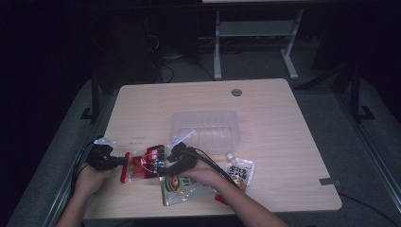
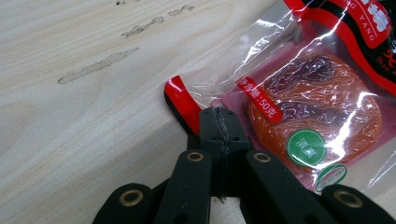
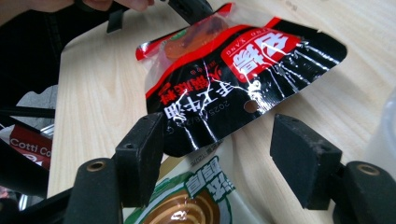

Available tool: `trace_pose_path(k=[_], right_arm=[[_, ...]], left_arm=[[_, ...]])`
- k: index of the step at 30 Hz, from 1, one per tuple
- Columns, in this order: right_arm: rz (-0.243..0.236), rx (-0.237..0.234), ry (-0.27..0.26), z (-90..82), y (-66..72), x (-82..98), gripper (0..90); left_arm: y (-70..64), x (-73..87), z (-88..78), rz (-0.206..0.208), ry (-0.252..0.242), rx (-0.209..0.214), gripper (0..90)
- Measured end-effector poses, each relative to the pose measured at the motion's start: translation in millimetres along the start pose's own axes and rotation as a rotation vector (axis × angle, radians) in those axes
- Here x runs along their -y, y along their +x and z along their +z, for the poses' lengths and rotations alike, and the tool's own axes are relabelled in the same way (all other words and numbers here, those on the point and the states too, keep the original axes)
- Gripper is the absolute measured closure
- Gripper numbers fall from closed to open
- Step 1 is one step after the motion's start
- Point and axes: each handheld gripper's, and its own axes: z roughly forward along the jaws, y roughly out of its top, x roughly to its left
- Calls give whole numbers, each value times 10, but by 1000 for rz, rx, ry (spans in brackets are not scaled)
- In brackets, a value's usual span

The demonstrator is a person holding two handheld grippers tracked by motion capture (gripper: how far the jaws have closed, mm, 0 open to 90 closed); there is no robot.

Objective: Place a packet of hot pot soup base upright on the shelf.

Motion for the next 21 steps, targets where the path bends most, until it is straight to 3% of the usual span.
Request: trace_pose_path(k=[8, 12, 17, 21], right_arm=[[36, -19, 13, 110, -19, -56, 342], [5, -20, 21, 160, -9, -90, 341], [13, -28, 10, 197, 15, -120, 346], [1, -13, 39, 152, 42, -107, 334]], left_arm=[[13, 6, 4, -3, -10, 7, 900], [20, 12, 4, -11, -15, 13, 900], [28, 20, 1, -15, -17, 18, 900], [31, 21, 0, -10, -17, 20, 900]])
